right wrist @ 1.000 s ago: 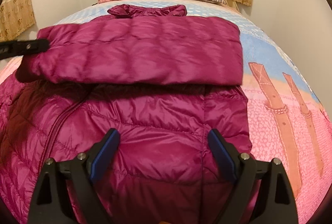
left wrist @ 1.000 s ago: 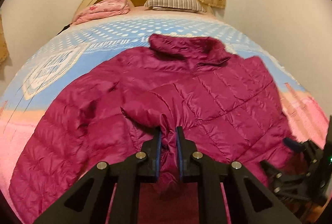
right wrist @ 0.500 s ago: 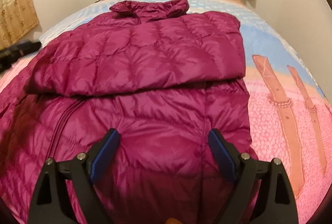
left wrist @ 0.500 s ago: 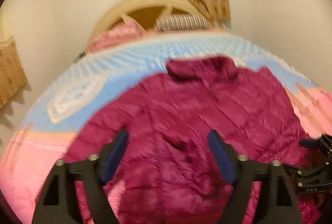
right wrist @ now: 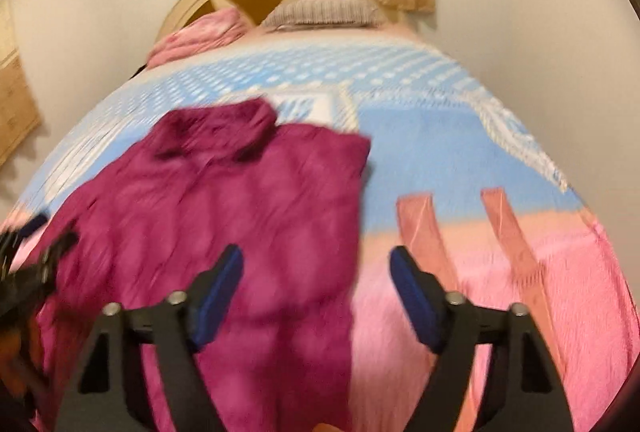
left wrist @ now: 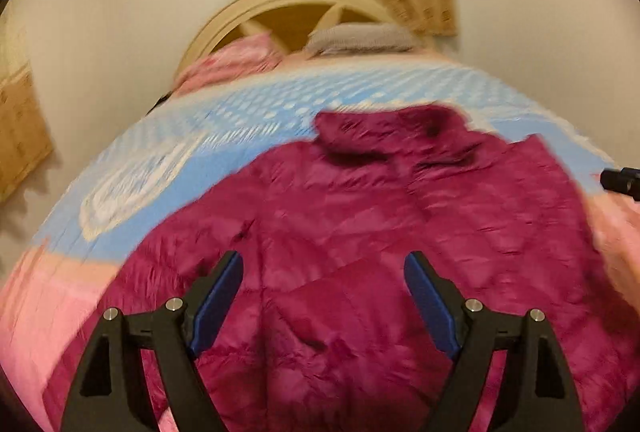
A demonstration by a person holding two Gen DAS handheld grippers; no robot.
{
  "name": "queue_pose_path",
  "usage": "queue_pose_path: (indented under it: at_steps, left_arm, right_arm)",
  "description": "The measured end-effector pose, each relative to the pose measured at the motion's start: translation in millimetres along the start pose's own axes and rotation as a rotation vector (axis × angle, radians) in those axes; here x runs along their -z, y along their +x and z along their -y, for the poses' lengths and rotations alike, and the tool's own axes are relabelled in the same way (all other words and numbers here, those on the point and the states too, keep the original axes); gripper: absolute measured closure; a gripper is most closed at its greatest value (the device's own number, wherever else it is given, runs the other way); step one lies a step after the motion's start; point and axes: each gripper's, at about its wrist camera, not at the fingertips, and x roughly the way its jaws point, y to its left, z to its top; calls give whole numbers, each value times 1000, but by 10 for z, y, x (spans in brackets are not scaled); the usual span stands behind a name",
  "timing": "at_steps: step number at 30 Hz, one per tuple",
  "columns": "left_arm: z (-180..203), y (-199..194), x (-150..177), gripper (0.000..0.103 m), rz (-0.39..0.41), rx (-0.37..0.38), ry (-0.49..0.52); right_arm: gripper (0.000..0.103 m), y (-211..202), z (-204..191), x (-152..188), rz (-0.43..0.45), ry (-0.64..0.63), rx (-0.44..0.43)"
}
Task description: Fold large clothes
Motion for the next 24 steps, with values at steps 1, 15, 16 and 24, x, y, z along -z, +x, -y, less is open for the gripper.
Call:
queue_pose_path:
  at_steps: [1, 15, 16, 24]
  left_arm:
    - [-20, 49, 21, 20, -13, -4, -12]
    - [-20, 615, 310, 12, -175, -6, -29]
    - [-29, 633, 314, 11, -181, -4, -36]
    - [-88, 702, 332, 6, -205, 24, -77]
  right_arm:
    - [36, 111, -15, -52, 0, 3, 4]
    - [45, 1163, -101, 80, -109, -23, 11]
    - [45, 1164, -99, 90, -109, -24, 13]
    - [44, 860, -192, -40, -98, -33, 35]
